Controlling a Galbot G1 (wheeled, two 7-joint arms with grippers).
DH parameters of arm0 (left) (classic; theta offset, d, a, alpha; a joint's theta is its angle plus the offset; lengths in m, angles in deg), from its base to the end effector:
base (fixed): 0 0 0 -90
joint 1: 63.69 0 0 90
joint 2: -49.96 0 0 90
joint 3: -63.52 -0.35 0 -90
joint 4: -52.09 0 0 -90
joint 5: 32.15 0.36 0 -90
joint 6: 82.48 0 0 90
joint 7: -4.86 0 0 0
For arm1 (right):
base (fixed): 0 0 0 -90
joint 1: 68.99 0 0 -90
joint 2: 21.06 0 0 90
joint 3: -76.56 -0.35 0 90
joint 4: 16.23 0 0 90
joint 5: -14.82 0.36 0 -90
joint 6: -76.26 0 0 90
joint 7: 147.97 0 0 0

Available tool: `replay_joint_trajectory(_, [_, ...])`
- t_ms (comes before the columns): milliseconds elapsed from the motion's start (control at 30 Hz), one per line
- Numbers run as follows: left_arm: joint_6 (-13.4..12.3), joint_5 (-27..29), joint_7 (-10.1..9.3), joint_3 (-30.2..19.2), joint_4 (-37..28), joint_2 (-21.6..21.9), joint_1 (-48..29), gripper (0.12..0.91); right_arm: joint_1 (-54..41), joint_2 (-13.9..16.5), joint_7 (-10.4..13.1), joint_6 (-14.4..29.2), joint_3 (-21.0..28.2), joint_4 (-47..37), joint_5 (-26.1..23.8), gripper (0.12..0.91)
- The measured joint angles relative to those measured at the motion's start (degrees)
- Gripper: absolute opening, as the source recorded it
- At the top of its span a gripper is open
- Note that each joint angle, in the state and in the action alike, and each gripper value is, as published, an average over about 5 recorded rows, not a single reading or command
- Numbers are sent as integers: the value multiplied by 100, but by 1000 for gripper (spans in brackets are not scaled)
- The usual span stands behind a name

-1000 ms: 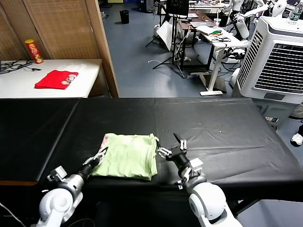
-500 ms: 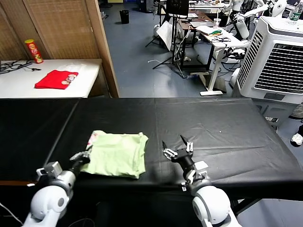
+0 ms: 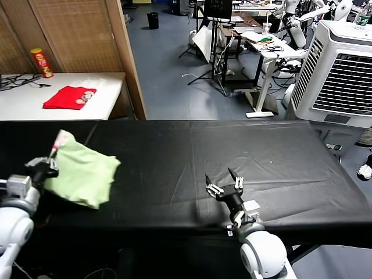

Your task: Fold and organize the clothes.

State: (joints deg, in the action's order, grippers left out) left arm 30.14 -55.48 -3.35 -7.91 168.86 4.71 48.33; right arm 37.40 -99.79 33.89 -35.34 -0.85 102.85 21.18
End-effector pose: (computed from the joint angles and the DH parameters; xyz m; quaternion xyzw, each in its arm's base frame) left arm 0.2595 0.2049 -0.1711 0.0728 -0.9688 -0.2217 0.0836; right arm 0.2424 0.0330 -0.2642 0.1263 -0.9872 0.0217 0.0951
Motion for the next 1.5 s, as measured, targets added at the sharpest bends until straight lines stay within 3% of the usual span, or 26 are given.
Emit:
replay_joint_trajectory(167, [113,211,-118,-360,379,-180,-53,149,134,3,-9,30,-80,45,-44,798])
replay_joint_trajectory(367, [310,-199,-365,-1339,598,-719,-311,149,346,10,-24,58,-248,142,-73,798])
replay_joint_trajectory(633, [346,-250,-533,-2599,486,-1454,-832,149,575,88,-41,66,-472,222,-7,798])
replay_joint_trajectory(767, [328,-95,-520,-2983,395,-1780,-1005,149,573,101,-59,33,-481,222,2,798])
replay_joint_trajectory(900, [153,236,-282,-3287,294,-2005,-1025,163,495,111,-93,-45,-394,183,120,798])
replay_joint_trajectory(1000, [-68,453,-52,-3445,270,-2042,-965,267,411,133,-99,-164,-285,123,304,798])
replay_joint_trajectory(1200, [-544,500,343,-3429,425,-1955,-756,597,71,64,10,-561,60,-96,960,798])
replay_joint_trajectory(1333, [-646,420,304,-3242,557,-1833,-617,767,-319,-87,153,-710,373,-409,1435,798])
replay_joint_trajectory(1500, [-736,481,195,-2941,665,-1754,-409,797,-933,-366,352,-778,754,-1066,1954,798])
